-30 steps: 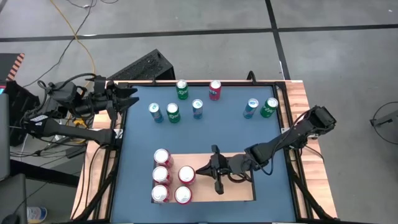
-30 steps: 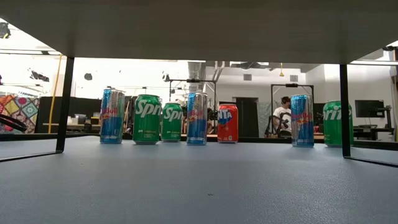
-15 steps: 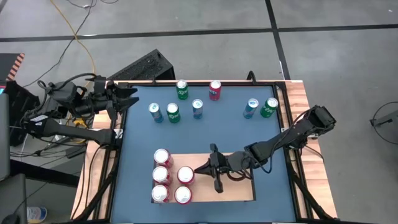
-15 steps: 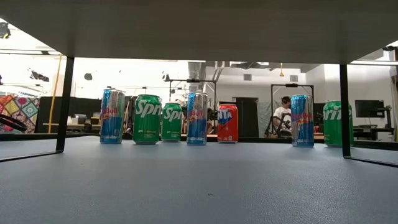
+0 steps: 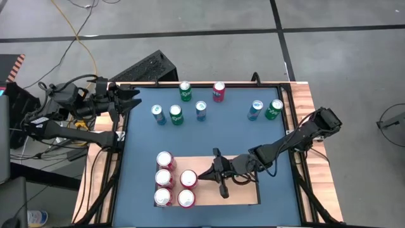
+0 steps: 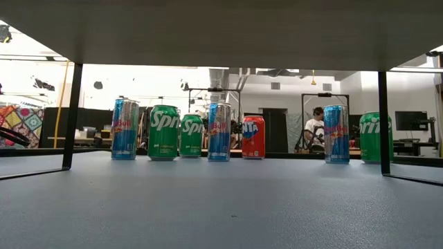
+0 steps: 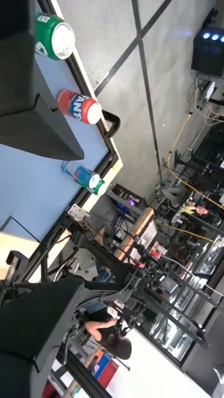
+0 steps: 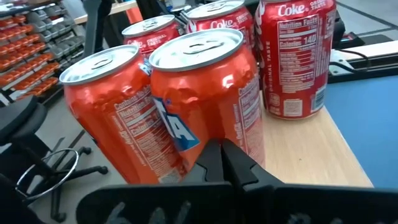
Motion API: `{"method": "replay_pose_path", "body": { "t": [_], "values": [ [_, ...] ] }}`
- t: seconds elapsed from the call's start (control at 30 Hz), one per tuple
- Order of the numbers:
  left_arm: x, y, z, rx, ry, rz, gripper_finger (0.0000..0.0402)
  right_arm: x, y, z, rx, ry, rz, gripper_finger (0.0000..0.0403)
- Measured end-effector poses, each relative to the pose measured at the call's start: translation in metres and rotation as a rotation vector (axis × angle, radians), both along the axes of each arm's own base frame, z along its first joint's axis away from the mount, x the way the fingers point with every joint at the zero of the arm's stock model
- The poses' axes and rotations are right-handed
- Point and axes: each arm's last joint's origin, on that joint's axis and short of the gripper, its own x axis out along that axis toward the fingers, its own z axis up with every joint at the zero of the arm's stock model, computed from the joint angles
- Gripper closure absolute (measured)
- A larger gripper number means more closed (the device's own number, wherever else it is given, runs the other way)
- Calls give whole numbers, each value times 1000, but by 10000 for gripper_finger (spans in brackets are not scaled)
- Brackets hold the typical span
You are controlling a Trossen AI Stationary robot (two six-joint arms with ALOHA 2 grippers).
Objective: Place canned beverage on shelf
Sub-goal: Put the bottom orange soda can on the shelf aligned with the other orange soda can
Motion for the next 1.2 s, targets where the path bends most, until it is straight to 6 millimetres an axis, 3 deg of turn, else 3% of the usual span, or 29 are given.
{"method": "replay_pose_path", "body": {
  "t": [1.2],
  "values": [
    [0, 0, 0, 0, 0, 3, 93, 4, -8, 2, 6, -14, 10, 403]
  ]
}}
